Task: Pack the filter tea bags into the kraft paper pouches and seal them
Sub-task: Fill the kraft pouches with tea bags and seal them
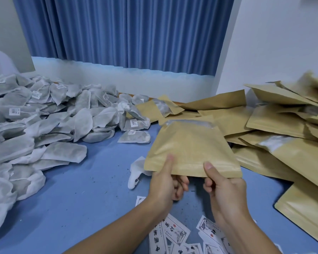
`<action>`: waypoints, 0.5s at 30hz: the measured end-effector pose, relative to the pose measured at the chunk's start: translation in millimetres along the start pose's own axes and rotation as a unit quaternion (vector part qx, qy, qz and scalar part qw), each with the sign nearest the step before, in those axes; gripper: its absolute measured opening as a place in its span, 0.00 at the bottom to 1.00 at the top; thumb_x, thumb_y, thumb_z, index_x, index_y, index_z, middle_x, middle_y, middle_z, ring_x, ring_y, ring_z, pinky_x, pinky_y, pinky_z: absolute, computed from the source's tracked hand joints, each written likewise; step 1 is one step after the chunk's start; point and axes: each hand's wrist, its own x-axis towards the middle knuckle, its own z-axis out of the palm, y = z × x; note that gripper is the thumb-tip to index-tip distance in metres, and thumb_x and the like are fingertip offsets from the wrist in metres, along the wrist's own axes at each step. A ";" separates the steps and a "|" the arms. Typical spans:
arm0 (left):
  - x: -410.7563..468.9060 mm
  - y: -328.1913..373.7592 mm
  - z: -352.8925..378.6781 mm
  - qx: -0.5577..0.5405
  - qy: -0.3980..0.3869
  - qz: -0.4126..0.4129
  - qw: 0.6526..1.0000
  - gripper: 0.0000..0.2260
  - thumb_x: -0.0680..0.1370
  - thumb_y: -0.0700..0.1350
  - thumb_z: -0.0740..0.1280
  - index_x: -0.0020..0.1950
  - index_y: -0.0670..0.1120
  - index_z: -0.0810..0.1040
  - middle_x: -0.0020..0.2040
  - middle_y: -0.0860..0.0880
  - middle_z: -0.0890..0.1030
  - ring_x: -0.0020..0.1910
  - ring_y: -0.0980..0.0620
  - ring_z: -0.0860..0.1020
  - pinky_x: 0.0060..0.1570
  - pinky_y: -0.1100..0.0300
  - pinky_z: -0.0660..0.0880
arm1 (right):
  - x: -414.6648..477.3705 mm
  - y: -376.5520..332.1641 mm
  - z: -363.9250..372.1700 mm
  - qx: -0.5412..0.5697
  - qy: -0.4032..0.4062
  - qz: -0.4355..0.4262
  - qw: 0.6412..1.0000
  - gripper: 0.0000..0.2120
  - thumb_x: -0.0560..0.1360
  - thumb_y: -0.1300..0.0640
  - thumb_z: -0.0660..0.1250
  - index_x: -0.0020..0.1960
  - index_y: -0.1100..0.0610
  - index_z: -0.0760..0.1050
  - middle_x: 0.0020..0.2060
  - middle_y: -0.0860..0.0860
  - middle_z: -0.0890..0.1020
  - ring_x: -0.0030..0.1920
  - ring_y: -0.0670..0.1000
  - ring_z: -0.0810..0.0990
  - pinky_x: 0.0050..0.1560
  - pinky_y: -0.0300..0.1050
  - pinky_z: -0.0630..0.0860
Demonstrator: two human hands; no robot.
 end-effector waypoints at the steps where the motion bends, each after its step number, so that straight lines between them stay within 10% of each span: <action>1: 1.0 2.6 -1.9 -0.009 0.014 -0.003 1.000 0.33 0.82 0.64 0.55 0.29 0.40 0.74 0.24 0.41 0.72 0.17 0.50 0.62 0.22 0.66 0.57 | 1.9 -0.7 -0.6 0.013 0.014 -0.002 1.000 0.03 0.76 0.62 0.72 0.45 0.59 0.79 0.28 0.51 0.76 0.25 0.48 0.68 0.23 0.40 0.65; 5: 5.8 10.1 -7.1 0.032 0.082 0.066 0.994 0.18 0.81 0.49 0.56 0.32 0.44 0.65 0.22 0.46 0.66 0.19 0.50 0.61 0.23 0.63 0.58 | 4.4 -0.8 -2.3 0.042 0.040 0.016 0.998 0.10 0.82 0.55 0.63 0.50 0.62 0.77 0.27 0.57 0.77 0.21 0.50 0.67 0.20 0.41 0.61; 10: -1.6 5.4 -3.9 0.012 0.007 0.074 0.997 0.13 0.85 0.49 0.60 0.51 0.43 0.79 0.39 0.43 0.85 0.31 0.43 0.82 0.24 0.57 0.73 | 8.8 -1.2 -6.8 0.034 0.037 0.017 0.999 0.08 0.83 0.55 0.62 0.53 0.59 0.78 0.29 0.52 0.79 0.23 0.49 0.72 0.20 0.41 0.65; 15: -7.6 7.7 0.2 0.007 -0.049 0.124 0.991 0.10 0.84 0.38 0.61 0.61 0.36 0.77 0.52 0.40 0.86 0.45 0.40 0.86 0.43 0.56 0.83 | 7.9 -4.5 -7.9 -0.022 -0.005 -0.035 0.999 0.10 0.80 0.63 0.66 0.40 0.58 0.77 0.26 0.54 0.75 0.23 0.50 0.68 0.28 0.46 0.66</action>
